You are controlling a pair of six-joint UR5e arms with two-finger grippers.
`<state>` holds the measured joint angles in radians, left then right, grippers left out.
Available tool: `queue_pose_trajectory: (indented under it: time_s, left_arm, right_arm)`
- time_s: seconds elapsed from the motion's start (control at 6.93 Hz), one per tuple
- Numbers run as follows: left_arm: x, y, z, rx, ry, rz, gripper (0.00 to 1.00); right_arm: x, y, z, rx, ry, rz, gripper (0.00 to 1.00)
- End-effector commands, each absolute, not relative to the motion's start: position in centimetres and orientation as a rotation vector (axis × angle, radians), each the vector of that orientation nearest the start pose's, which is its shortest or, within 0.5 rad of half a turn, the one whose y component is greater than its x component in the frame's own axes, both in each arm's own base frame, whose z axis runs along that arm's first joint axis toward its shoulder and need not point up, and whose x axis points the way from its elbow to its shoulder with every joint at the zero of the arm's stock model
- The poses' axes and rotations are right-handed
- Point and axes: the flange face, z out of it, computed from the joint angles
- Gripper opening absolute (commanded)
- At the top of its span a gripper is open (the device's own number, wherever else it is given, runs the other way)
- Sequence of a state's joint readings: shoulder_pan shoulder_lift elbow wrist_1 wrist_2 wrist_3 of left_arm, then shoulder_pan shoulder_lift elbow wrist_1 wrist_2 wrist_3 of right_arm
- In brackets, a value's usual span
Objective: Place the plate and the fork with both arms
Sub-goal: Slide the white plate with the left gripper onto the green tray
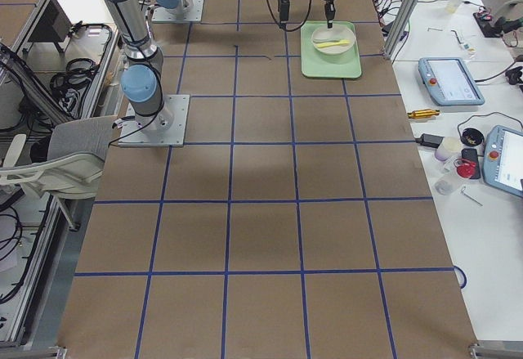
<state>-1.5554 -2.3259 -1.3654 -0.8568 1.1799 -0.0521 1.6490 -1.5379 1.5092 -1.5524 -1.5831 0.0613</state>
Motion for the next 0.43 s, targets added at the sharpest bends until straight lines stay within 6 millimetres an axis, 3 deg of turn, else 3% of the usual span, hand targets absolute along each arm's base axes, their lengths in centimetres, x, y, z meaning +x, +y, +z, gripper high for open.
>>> queue_pose_trajectory:
  time_s: [0.0, 0.29]
  left_arm:
    - [-15.3, -73.9, 20.9, -0.046, 3.486, -0.355, 1.00]
    - [-12.6, -70.5, 27.4, -0.120, 3.329, -0.204, 1.00]
  right_arm:
    - [17.1, -49.5, 50.0, -0.026, 3.154, -0.018, 1.00]
    - [17.1, -49.5, 49.9, -0.027, 3.153, -0.016, 1.00]
